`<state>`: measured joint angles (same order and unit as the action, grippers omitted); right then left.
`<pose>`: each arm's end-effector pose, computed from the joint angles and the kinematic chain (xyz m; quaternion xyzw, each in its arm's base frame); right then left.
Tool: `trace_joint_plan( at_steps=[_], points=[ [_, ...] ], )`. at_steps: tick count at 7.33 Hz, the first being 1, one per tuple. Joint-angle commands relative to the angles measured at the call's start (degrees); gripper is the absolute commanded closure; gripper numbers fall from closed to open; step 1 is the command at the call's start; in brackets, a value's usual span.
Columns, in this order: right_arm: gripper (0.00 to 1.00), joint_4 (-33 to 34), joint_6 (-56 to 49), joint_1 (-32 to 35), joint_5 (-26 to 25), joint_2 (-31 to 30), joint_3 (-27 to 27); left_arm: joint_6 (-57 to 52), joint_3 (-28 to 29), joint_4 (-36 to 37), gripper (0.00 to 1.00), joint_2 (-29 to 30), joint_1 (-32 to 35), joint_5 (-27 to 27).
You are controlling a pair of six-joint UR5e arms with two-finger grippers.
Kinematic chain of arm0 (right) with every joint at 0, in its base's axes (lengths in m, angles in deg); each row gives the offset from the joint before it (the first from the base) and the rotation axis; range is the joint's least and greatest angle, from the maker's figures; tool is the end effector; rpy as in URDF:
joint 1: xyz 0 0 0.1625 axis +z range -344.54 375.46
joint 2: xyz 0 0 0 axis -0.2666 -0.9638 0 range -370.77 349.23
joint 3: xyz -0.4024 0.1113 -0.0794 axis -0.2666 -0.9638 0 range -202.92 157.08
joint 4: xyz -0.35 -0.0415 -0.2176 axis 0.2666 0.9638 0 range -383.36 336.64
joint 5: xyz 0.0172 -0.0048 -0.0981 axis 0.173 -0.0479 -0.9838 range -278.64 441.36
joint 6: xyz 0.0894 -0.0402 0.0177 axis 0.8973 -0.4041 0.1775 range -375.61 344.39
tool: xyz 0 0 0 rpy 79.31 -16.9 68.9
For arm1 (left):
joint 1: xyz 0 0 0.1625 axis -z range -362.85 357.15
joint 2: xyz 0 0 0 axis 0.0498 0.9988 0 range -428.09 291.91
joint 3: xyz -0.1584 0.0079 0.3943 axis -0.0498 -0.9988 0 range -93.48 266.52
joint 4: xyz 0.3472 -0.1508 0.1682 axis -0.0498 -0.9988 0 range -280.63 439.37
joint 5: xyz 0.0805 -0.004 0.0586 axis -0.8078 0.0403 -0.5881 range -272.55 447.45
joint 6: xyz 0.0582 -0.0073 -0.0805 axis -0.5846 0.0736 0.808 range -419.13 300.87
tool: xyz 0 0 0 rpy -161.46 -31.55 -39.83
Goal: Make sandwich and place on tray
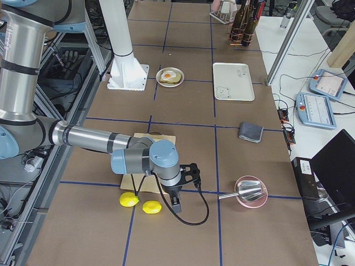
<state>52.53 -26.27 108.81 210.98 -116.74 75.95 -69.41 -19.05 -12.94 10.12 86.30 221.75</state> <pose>0.0920 -0.3758 0.6835 0.0984 -0.3287 -0.0805 0.9358 -0.0577 -0.4120 0.6131 0.0800 0.3712 0.1095 0.9186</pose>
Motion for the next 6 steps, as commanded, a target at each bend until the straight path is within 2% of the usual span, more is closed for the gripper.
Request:
trace_joint_plan(
  at_steps=[1, 2, 4, 6],
  points=[
    [0.00, -2.1, 11.6, -2.5, 9.9, -1.0, 3.9, 0.0, -0.1, -1.3, 0.00, 0.0, 0.1, 0.0],
    [0.00, -8.0, 18.1, -4.6, 10.4, -3.5, 4.2, 0.0, 0.0, -2.3, 0.00, 0.0, 0.1, 0.0],
    [0.00, -27.1, 40.6, -13.5, 9.8, -7.6, 4.0, 0.0, -0.2, -2.4, 0.00, 0.0, 0.1, 0.0],
    [0.00, -38.2, 49.4, -19.1, 9.8, -12.3, 4.0, 0.0, -0.6, -2.4, 0.00, 0.0, 0.2, 0.0]
  ],
)
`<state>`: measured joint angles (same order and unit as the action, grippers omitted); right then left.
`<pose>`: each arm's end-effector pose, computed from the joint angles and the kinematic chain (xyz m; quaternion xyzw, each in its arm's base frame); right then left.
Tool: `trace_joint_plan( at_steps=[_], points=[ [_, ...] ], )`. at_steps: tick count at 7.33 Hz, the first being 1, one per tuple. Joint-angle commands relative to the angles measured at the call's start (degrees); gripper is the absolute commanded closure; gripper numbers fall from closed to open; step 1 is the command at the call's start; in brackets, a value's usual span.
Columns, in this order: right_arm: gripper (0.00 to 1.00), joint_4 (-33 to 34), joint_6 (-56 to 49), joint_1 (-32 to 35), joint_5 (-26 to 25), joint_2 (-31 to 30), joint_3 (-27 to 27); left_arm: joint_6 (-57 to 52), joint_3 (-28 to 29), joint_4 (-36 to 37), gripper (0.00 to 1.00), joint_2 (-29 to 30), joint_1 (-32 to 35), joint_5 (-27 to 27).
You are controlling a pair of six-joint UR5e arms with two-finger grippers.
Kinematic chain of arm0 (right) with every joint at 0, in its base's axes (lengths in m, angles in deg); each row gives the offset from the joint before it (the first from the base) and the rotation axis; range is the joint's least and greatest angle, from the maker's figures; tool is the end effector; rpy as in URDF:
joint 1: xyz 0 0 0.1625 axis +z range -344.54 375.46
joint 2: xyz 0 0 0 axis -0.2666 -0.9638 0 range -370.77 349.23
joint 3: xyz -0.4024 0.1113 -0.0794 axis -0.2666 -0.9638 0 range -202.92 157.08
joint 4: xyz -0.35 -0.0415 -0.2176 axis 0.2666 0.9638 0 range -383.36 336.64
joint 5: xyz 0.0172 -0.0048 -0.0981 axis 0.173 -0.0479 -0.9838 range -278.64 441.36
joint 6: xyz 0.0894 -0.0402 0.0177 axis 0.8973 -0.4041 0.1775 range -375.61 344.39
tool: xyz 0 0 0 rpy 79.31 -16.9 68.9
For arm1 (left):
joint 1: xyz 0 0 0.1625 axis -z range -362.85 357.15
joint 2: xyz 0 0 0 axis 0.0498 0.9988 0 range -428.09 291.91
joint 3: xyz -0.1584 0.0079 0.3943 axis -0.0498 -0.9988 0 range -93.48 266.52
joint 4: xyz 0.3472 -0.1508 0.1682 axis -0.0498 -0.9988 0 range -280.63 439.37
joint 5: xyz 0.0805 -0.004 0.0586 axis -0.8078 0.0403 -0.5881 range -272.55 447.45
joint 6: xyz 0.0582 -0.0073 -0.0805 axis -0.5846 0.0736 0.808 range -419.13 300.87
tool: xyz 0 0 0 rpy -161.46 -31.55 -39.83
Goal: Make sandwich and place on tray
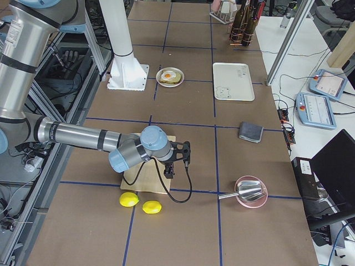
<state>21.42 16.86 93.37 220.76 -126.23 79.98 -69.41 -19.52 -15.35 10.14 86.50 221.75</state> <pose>-0.0104 -0.3241 0.6322 0.0844 -0.4679 0.0386 0.8789 -0.0591 -0.4146 0.6043 0.1039 0.3684 0.1173 0.9164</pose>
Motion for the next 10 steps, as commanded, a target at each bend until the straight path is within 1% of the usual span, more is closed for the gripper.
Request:
trace_joint_plan(
  at_steps=[1, 3, 4, 6, 8, 10],
  points=[
    [0.00, -11.0, 9.8, -6.2, 0.0, -4.1, -0.2, 0.0, -0.1, 0.0, 0.00, 0.1, 0.1, 0.0],
    [0.00, -18.0, 16.2, -11.0, 0.0, -5.3, -1.1, 0.0, 0.0, -1.3, 0.00, 0.0, 0.2, 0.0],
    [0.01, -20.3, 18.7, -13.1, -1.1, -5.3, -1.8, 0.0, 0.0, -1.3, 0.00, 0.0, 0.2, 0.0],
    [0.08, -24.1, 25.8, -18.9, -6.0, -4.8, -1.8, 0.1, 0.1, -1.3, 0.00, -0.1, 0.2, 0.0],
    [0.13, -25.0, 28.3, -24.1, -10.5, -3.6, -2.1, 0.1, 0.1, -1.3, 0.00, -0.2, 0.2, 0.0],
    [0.19, -25.0, 29.0, -26.6, -12.9, 0.3, -5.7, 0.0, 0.1, -1.3, 0.00, -0.2, 0.2, 0.0]
  ],
)
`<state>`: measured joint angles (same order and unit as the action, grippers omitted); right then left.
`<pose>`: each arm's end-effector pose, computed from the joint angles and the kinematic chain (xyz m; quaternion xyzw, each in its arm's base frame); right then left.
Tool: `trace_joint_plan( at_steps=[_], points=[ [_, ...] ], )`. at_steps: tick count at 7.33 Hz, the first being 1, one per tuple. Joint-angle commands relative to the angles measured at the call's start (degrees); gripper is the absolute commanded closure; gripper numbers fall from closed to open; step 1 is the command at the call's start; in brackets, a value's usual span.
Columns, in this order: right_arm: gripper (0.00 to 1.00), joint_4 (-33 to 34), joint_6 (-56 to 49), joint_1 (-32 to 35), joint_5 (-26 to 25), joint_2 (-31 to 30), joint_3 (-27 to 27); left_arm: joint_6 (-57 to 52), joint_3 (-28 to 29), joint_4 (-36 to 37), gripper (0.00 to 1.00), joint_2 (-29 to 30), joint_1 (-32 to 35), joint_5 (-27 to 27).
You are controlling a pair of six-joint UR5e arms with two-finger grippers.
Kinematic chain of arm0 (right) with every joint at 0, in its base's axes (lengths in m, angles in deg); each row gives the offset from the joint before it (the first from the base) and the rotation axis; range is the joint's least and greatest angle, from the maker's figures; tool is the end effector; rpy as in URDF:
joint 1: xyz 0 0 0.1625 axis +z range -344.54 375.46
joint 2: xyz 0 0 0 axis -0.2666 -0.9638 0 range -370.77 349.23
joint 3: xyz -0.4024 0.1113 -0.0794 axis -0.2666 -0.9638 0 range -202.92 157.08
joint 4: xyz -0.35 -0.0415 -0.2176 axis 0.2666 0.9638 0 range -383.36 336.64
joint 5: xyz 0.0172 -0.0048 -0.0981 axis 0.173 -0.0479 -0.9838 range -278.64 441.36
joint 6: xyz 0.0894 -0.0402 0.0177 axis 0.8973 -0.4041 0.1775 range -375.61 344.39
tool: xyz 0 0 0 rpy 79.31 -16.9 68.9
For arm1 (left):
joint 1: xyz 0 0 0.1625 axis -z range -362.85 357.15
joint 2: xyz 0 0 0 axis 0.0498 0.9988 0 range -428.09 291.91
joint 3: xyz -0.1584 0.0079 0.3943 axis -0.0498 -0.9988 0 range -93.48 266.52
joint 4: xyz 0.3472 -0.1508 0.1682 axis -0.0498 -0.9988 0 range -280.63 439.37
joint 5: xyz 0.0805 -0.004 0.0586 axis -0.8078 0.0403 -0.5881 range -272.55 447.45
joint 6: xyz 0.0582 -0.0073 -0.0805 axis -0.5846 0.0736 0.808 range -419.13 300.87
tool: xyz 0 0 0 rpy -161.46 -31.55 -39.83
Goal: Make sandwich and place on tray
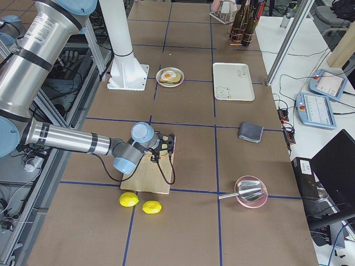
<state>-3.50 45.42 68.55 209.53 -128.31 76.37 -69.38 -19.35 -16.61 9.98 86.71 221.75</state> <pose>-0.1222 -0.2823 0.6320 0.0497 -0.5049 0.0377 0.8609 -0.0606 -0.4143 0.6045 0.1119 0.3674 0.1183 0.9157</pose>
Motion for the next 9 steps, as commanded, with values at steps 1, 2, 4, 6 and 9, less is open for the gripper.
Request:
trace_joint_plan(
  at_steps=[1, 2, 4, 6, 9],
  points=[
    [0.22, -0.1, 0.4, -2.6, -2.1, 2.8, -2.8, 0.0, 0.0, 0.0, 0.00, 0.0, 0.0, 0.0],
    [0.24, -0.1, 0.4, -3.5, -2.8, 2.8, -3.1, 0.0, 0.0, 0.0, 0.00, 0.0, 0.0, 0.0],
    [0.31, -0.1, 0.4, -5.3, -3.3, 2.8, -3.6, 0.0, 0.0, -0.1, 0.00, 0.0, 0.0, 0.0],
    [0.33, -0.2, 0.4, -7.0, -5.0, 2.7, -4.0, 0.0, 0.0, -0.1, 0.00, 0.0, 0.0, 0.0],
    [1.00, -1.5, 0.4, -7.0, -4.9, 2.7, -4.0, 0.0, -0.1, -0.1, 0.00, 0.0, 0.0, 0.0]
  ],
)
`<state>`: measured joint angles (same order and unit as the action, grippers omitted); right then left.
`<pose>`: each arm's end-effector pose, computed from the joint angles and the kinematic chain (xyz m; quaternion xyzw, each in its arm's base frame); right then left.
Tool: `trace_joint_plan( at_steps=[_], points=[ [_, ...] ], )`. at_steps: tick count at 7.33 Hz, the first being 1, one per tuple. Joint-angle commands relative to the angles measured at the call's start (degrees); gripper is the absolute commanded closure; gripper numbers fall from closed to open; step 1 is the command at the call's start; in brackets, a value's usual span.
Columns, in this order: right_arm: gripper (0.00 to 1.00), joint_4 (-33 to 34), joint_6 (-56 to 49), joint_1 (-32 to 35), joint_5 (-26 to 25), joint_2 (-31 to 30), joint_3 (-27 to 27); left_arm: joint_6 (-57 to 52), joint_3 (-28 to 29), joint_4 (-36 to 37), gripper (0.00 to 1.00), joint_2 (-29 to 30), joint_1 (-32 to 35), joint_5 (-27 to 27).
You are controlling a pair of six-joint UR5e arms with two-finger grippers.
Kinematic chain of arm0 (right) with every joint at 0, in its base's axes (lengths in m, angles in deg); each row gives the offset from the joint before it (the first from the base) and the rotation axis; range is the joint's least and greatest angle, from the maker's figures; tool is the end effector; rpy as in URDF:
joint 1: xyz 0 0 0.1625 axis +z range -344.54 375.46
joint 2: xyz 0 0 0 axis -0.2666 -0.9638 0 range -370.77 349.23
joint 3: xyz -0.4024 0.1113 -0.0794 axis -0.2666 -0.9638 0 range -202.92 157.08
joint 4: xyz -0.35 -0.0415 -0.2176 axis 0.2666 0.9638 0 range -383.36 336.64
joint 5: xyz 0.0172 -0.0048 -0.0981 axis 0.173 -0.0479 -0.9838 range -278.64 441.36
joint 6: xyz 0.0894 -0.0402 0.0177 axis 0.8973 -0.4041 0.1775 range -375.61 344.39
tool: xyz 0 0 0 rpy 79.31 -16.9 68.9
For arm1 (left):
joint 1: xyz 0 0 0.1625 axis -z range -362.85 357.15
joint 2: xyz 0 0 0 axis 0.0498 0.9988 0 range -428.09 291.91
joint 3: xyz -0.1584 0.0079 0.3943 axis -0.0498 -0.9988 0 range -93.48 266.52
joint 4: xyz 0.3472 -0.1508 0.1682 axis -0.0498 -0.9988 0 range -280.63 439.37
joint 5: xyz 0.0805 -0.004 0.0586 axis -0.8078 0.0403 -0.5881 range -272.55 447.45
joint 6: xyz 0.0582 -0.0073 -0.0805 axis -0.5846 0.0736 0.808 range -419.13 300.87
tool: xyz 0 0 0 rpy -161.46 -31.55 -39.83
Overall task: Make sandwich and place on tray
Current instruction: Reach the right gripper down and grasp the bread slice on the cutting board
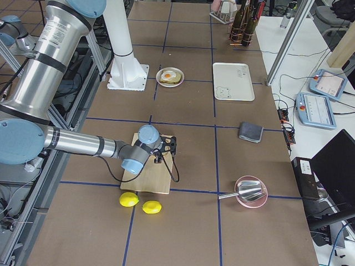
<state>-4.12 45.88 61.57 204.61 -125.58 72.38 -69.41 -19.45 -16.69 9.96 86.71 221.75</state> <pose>-0.1642 -0.2843 0.6536 0.0460 -0.4860 0.0099 0.8727 -0.0606 -0.4142 0.6036 0.1133 0.3672 0.1191 0.9155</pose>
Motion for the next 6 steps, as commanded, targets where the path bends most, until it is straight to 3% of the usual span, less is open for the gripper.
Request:
trace_joint_plan(
  at_steps=[1, 6],
  points=[
    [1.00, -1.7, -0.1, 0.0, 0.2, -0.2, 0.0, 0.0, 0.0, 0.0, 0.00, 0.0, 0.0, 0.0],
    [1.00, -5.4, -0.1, 0.2, 2.9, -0.5, 0.2, 0.1, 0.0, 0.0, 0.00, -0.1, 0.0, 0.0]
  ],
)
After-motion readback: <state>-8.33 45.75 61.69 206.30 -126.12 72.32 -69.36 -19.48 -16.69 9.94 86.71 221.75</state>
